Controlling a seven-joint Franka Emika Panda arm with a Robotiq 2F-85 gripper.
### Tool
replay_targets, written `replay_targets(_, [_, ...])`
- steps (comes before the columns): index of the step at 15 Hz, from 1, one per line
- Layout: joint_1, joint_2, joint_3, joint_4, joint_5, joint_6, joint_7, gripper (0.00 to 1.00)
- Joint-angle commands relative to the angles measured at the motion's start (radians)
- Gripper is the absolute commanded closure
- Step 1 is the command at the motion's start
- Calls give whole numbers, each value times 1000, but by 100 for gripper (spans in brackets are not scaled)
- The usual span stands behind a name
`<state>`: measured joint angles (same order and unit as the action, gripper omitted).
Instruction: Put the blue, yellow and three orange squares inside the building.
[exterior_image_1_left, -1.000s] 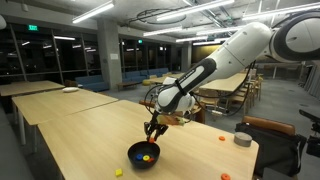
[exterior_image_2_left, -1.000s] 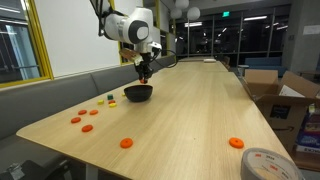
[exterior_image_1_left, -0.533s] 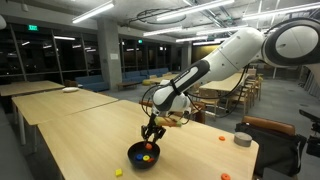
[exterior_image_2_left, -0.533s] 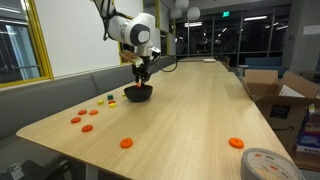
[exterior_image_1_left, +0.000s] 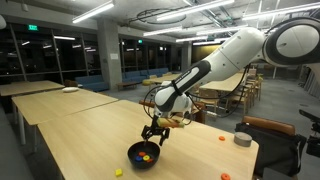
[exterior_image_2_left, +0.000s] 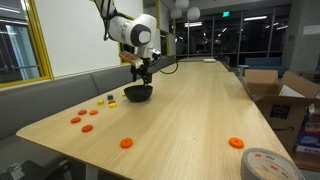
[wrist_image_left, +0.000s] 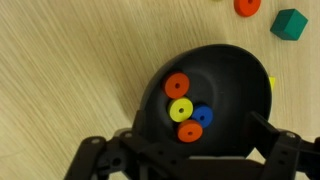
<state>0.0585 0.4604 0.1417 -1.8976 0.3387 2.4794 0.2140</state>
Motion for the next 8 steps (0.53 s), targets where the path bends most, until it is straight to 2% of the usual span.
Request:
replay_targets(1, [25, -138, -52, -159, -40, 54, 44, 0])
replay_targets(8, [-16, -363, -179, -480, -109, 255, 136, 0])
